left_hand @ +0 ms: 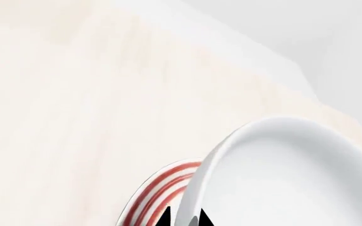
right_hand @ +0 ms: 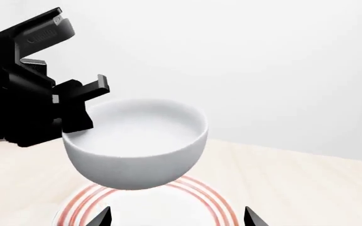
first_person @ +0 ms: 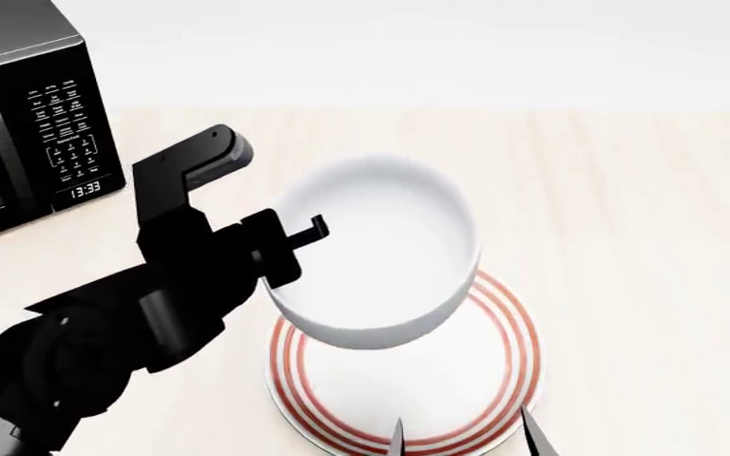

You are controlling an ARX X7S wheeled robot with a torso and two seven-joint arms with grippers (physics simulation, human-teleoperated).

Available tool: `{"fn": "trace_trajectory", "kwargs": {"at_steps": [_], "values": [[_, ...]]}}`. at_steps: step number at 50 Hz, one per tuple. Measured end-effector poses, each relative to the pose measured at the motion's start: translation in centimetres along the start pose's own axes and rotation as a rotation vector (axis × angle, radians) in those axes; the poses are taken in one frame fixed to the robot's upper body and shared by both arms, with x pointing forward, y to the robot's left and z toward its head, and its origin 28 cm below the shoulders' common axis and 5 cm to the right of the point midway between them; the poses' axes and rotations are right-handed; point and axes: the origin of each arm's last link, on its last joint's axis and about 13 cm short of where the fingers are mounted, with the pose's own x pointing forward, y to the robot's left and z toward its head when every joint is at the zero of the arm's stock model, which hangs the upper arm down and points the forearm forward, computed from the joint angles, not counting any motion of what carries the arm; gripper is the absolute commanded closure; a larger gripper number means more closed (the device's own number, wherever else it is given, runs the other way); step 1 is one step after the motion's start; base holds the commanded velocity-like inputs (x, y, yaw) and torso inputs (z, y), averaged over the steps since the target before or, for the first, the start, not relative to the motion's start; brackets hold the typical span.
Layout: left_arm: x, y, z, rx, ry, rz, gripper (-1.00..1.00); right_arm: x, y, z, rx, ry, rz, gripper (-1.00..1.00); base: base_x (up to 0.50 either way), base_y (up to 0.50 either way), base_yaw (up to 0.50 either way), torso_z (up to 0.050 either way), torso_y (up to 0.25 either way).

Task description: Pick up the white bowl and put it on the plate.

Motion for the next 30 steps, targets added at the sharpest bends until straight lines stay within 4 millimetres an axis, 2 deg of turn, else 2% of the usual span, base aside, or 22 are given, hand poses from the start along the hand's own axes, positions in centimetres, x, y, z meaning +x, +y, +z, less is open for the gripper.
{"fn": "trace_trajectory", "kwargs": {"at_steps": [30], "values": [[0.5,-0.4,-2.1,-0.001,0.04,-0.02,1.0,0.0,0.0,-0.2,0.002,0.005,-0.002,-1.0,0.0,0.0,0.0,0.0,0.001]]}}
